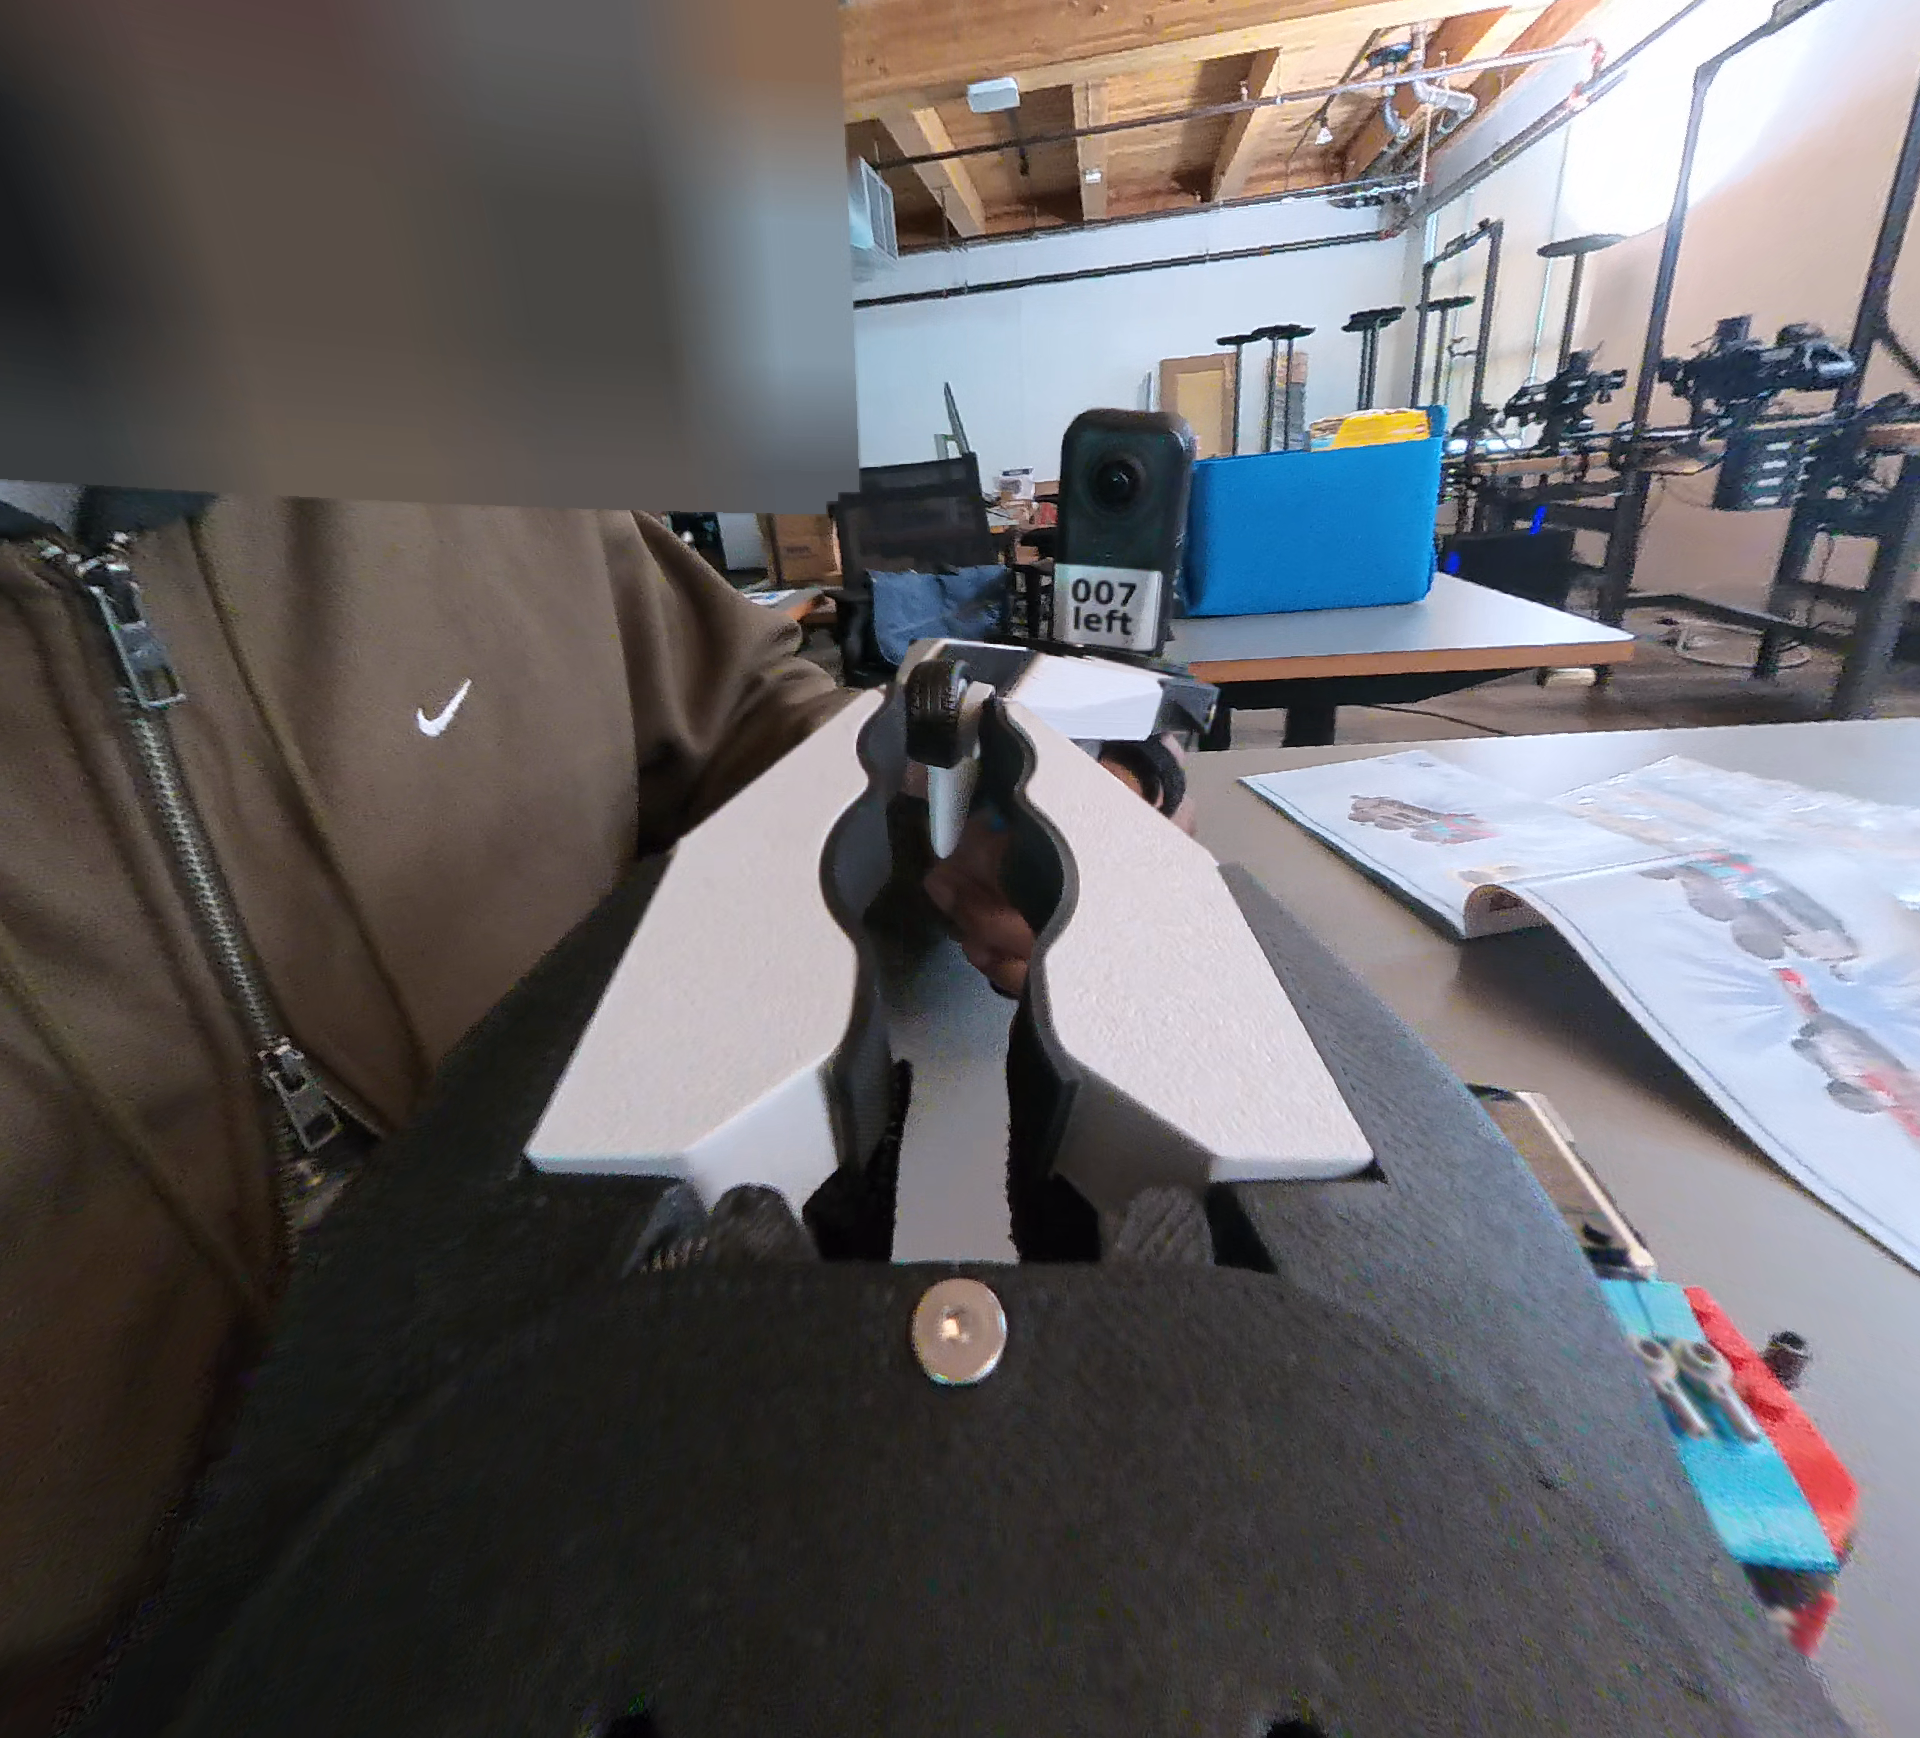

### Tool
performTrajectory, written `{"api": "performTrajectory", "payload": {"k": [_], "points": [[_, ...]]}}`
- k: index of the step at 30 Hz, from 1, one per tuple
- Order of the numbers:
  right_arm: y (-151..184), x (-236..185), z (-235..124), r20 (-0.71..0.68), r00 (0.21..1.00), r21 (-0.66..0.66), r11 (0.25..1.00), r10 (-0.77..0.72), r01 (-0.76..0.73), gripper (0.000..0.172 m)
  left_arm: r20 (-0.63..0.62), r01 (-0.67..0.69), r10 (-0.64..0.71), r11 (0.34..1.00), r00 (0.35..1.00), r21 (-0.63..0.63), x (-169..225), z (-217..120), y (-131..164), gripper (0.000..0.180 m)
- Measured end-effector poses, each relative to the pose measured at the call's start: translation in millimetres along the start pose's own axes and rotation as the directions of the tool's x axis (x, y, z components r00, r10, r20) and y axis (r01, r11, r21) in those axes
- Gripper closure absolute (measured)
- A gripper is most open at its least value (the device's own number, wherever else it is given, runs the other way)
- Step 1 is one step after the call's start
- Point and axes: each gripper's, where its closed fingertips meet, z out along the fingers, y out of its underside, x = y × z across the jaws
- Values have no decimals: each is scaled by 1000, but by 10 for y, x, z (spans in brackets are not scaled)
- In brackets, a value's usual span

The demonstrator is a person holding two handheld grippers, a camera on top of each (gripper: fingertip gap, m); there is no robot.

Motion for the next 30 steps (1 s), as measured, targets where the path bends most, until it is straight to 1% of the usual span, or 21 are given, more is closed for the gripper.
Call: {"api": "performTrajectory", "payload": {"k": [3,4,5,6,7,12,15,20,24,26,28,30], "points": [[-8,0,0,21,998,16,998,56,-57,157,-20,50,-49,999,999,20,3,0,-9,166],[-11,2,-2,27,997,20,997,71,-72,162,-25,63,-63,998,998,26,3,1,-9,166],[-13,4,-4,31,996,23,996,83,-84,157,-29,76,-75,997,997,31,0,1,-10,166],[-13,7,-7,35,995,26,995,96,-97,162,-33,90,-89,995,996,35,-2,1,-12,166],[-15,11,-8,39,993,29,993,109,-110,157,-36,100,-99,994,994,37,-4,1,-12,166],[-17,28,-13,43,990,32,990,135,-137,157,-28,105,-104,994,994,34,-18,-2,-11,166],[-24,60,-11,6,995,31,994,102,-102,157,-8,111,-111,993,994,46,-54,-11,-29,166],[-4,192,-20,-121,993,-6,1000,-9,8,155,48,148,-151,987,987,66,-183,-45,-37,166],[8,223,-11,-174,981,-48,995,-90,83,147,71,156,-162,985,984,78,-236,-67,-46,166],[8,244,-4,-197,973,-60,992,-118,108,148,82,155,-161,985,984,74,-252,-67,-36,166],[1,265,-8,-215,967,-60,991,-133,123,154,78,163,-168,984,983,73,-245,-57,-32,166],[-9,262,-7,-213,968,-52,991,-130,122,155,68,184,-189,980,979,79,-242,-55,-34,167]]}}
